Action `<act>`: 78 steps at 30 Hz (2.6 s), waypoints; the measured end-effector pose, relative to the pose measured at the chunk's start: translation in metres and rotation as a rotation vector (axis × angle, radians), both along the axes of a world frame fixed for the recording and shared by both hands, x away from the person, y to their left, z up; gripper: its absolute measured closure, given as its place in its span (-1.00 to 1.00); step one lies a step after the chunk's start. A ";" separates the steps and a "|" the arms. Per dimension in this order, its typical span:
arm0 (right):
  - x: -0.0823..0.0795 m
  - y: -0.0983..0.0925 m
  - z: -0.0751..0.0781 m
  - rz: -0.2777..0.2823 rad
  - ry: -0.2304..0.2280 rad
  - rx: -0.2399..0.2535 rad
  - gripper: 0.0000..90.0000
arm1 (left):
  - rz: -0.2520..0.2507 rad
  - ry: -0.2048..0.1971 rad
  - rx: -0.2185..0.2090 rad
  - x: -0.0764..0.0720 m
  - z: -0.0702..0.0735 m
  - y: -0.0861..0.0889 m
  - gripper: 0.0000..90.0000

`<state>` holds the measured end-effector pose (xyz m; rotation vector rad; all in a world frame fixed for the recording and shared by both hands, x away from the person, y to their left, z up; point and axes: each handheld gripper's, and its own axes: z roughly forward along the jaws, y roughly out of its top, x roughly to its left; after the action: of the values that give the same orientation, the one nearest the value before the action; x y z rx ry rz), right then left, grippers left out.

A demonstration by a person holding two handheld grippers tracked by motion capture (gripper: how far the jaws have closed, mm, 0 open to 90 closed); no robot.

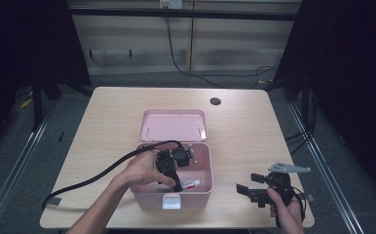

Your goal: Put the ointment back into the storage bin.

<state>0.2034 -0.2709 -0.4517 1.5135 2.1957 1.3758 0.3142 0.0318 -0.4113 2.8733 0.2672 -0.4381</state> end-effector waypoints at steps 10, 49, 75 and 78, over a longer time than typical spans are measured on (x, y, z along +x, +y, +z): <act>0.000 0.000 0.001 0.000 -0.002 0.003 -0.64 | -0.021 0.029 0.008 0.001 -0.009 -0.004 0.58; -0.001 0.000 0.001 0.000 -0.007 -0.005 -0.64 | -0.076 0.101 0.050 -0.001 -0.043 -0.016 0.58; 0.000 0.000 0.001 -0.001 -0.004 -0.004 -0.64 | -0.083 0.113 0.095 -0.001 -0.052 -0.016 0.53; 0.000 0.000 0.001 0.000 -0.004 -0.004 -0.64 | -0.070 0.105 0.103 -0.001 -0.052 -0.017 0.53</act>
<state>0.2030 -0.2712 -0.4510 1.5076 2.1947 1.3731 0.3134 0.0153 -0.4629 2.9715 0.2130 -0.6064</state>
